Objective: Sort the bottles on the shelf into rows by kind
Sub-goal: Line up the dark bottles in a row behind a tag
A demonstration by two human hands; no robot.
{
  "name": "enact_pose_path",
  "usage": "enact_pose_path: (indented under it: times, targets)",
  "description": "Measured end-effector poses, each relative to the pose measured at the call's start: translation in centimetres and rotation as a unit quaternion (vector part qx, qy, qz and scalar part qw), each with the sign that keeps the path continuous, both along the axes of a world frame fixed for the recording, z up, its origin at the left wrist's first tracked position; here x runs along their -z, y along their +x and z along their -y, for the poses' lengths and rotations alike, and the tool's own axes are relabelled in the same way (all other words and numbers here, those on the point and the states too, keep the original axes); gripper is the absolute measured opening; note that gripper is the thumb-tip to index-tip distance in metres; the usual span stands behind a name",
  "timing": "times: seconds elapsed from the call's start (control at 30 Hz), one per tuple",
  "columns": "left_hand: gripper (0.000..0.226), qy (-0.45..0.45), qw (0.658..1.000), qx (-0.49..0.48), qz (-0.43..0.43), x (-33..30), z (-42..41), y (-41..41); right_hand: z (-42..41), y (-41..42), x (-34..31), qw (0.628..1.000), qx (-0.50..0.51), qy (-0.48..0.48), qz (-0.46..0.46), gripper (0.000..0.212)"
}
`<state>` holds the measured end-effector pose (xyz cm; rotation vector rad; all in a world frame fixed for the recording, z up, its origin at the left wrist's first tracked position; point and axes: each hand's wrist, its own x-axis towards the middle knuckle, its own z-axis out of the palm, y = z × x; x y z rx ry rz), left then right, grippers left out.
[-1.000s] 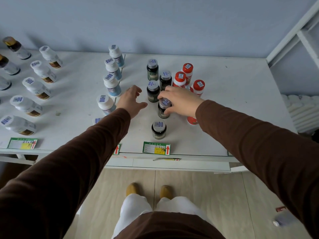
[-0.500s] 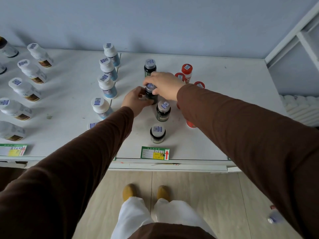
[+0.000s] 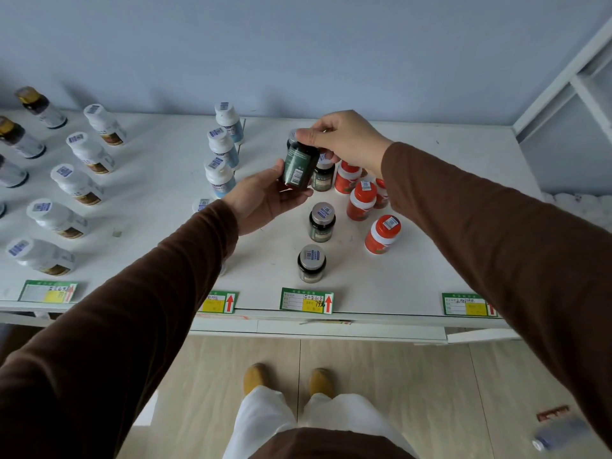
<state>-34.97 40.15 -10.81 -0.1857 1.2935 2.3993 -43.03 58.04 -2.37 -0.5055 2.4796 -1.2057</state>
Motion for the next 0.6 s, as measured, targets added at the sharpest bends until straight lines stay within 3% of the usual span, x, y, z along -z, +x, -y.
enact_pose_path:
  times: [0.1, 0.23, 0.33, 0.47, 0.6]
  targets:
    - [0.037, -0.012, 0.999, -0.007, -0.031, -0.1, 0.0, -0.1, -0.2, 0.0, 0.1, 1.000, -0.011, 0.008, 0.000, 0.037]
    - [0.034, -0.198, 0.974, -0.035, -0.106, -0.4, -0.8, -0.7, -0.5, 0.4, 0.1, 0.997, -0.033, 0.058, -0.028, 0.040]
    - [0.041, -0.379, 0.913, -0.056, -0.141, -0.2, -1.2, -1.4, -0.6, 0.6, 0.5, 0.983, -0.072, 0.135, -0.105, 0.041]
    - [0.049, -0.557, 0.815, 0.010, -0.162, 1.1, -0.8, -2.0, -0.9, 0.6, 2.6, 0.941, -0.156, 0.248, -0.167, 0.040]
    - [0.049, -0.647, 0.741, 0.000, -0.181, 1.8, -0.3, -2.2, -1.0, 0.2, 4.9, 0.912, -0.187, 0.300, -0.209, 0.040]
